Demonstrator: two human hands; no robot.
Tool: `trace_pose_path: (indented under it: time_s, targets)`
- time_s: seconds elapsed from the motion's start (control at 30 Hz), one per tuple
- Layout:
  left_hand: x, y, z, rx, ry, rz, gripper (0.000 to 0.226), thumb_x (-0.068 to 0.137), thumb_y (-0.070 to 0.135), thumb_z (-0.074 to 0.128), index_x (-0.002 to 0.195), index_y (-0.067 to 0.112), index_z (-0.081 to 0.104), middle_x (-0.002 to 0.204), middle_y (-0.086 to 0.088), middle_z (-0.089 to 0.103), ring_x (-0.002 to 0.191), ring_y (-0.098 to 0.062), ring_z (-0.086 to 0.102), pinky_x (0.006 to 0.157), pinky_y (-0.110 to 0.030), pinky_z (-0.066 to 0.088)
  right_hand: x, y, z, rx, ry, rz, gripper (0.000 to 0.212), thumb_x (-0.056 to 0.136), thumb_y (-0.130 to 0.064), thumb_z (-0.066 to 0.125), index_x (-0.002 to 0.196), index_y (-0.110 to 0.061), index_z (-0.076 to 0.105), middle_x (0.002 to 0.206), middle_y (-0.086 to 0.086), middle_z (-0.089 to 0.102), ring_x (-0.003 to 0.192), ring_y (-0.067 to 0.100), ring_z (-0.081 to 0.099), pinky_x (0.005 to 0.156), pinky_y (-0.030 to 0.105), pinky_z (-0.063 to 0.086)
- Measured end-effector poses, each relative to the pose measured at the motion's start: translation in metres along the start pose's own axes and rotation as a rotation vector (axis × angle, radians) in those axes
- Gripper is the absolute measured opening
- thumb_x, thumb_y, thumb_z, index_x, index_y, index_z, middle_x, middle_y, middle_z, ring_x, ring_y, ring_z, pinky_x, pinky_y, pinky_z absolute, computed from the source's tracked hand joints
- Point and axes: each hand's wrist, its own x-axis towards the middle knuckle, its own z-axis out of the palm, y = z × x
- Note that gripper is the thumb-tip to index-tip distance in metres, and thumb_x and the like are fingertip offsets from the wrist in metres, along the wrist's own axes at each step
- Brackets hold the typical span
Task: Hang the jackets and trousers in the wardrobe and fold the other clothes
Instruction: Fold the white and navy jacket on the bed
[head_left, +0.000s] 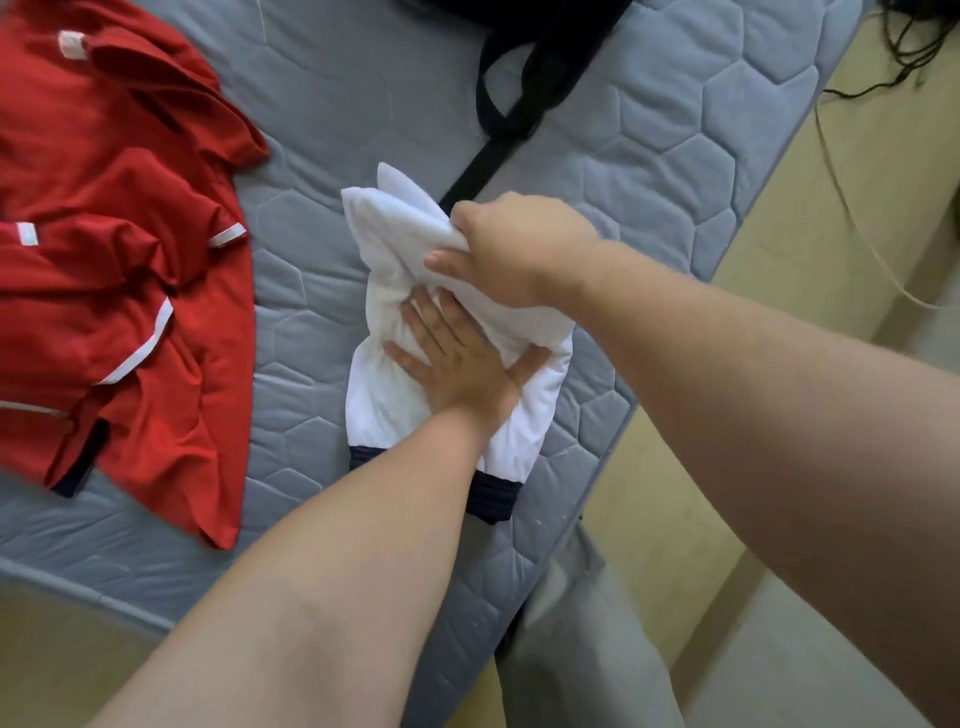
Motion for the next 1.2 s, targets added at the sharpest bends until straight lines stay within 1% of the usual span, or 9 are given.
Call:
trace_pose_path:
  time_s: [0.13, 0.23, 0.47, 0.6, 0.73, 0.87, 0.97, 1.07, 1.2]
  targets:
    - [-0.016, -0.02, -0.02, -0.308, 0.17, 0.063, 0.132, 0.061, 0.084, 0.067, 0.157, 0.013, 0.01, 0.164, -0.003, 0.014, 0.154, -0.019, 0.005, 0.123, -0.055, -0.002, -0.02, -0.016, 0.003, -0.031, 0.059, 0.009, 0.051, 0.092, -0.075, 0.037, 0.091, -0.024, 0.043, 0.069, -0.005, 0.043, 0.056, 0.017, 0.041, 0.048, 0.032, 0.022]
    - [-0.039, -0.036, -0.023, -0.207, 0.431, 0.114, 0.1, 0.057, 0.073, 0.074, 0.132, 0.014, 0.044, 0.14, -0.004, 0.041, 0.132, -0.024, 0.039, 0.118, -0.058, 0.021, -0.023, -0.011, -0.001, -0.014, 0.055, 0.063, 0.049, 0.094, -0.073, 0.038, 0.095, -0.024, 0.042, 0.071, -0.005, 0.042, 0.058, 0.016, 0.04, 0.048, 0.032, 0.023]
    - [-0.047, -0.023, -0.009, -0.046, 0.002, -0.011, 0.13, 0.062, 0.095, 0.044, 0.157, 0.012, 0.014, 0.162, -0.011, 0.018, 0.152, -0.029, 0.012, 0.119, -0.063, 0.011, -0.06, -0.04, 0.01, -0.119, 0.131, -0.028, 0.046, 0.098, -0.068, 0.033, 0.089, -0.023, 0.037, 0.061, -0.003, 0.042, 0.047, 0.018, 0.04, 0.045, 0.028, 0.02]
    - [-0.019, -0.055, -0.036, 0.036, -0.14, 0.122, 0.083, 0.084, 0.062, 0.054, 0.152, 0.02, 0.031, 0.154, -0.01, 0.037, 0.146, -0.032, 0.027, 0.12, -0.048, 0.019, -0.1, -0.068, 0.039, -0.178, 0.07, -0.001, 0.04, 0.102, -0.06, 0.033, 0.094, -0.02, 0.032, 0.06, -0.003, 0.033, 0.048, 0.023, 0.033, 0.048, 0.032, 0.014]
    - [-0.009, -0.099, -0.084, -0.754, -0.453, -0.102, 0.006, 0.097, 0.027, 0.058, 0.093, 0.028, 0.053, 0.087, 0.002, 0.062, 0.096, -0.026, 0.061, 0.079, -0.033, 0.05, -0.125, -0.099, 0.064, -0.216, 0.013, 0.048, 0.028, 0.094, -0.025, 0.054, 0.093, -0.02, 0.026, 0.057, -0.003, 0.025, 0.048, 0.02, 0.02, 0.056, 0.036, 0.017]
    - [0.006, -0.129, -0.098, -1.314, -0.375, -0.428, 0.02, 0.101, 0.022, 0.048, 0.086, 0.02, 0.062, 0.065, 0.009, 0.071, 0.067, -0.013, 0.071, 0.057, -0.023, 0.055, -0.142, -0.126, 0.088, -0.156, -0.048, 0.119, 0.028, 0.08, -0.007, 0.054, 0.089, -0.018, 0.03, 0.057, -0.003, 0.026, 0.049, 0.019, 0.02, 0.058, 0.035, 0.015]
    - [0.012, -0.139, -0.103, -1.593, -0.504, -0.506, 0.058, 0.1, 0.049, 0.045, 0.079, 0.007, 0.08, 0.088, -0.01, 0.077, 0.087, -0.029, 0.074, 0.067, -0.028, 0.059, -0.145, -0.137, 0.114, -0.14, -0.119, 0.155, 0.025, 0.081, -0.002, 0.05, 0.089, -0.019, 0.034, 0.059, -0.002, 0.033, 0.053, 0.022, 0.029, 0.055, 0.034, 0.014]
    - [0.01, -0.138, -0.11, -1.367, -0.741, -0.264, 0.066, 0.087, 0.066, 0.06, 0.11, 0.006, 0.077, 0.115, -0.015, 0.073, 0.113, -0.035, 0.068, 0.087, -0.047, 0.059, -0.144, -0.134, 0.141, -0.109, -0.166, 0.156, 0.019, 0.088, -0.006, 0.049, 0.097, -0.019, 0.039, 0.078, 0.002, 0.058, 0.067, 0.027, 0.048, 0.062, 0.035, 0.027]
    - [0.012, -0.145, -0.097, -0.682, -0.325, -0.03, 0.044, 0.077, 0.037, 0.084, 0.111, 0.015, 0.065, 0.106, -0.003, 0.072, 0.095, -0.019, 0.069, 0.085, -0.042, 0.058, -0.154, -0.131, 0.165, 0.017, -0.17, 0.129, 0.036, 0.094, -0.045, 0.055, 0.117, -0.018, 0.049, 0.103, 0.007, 0.064, 0.097, 0.032, 0.059, 0.081, 0.042, 0.04]
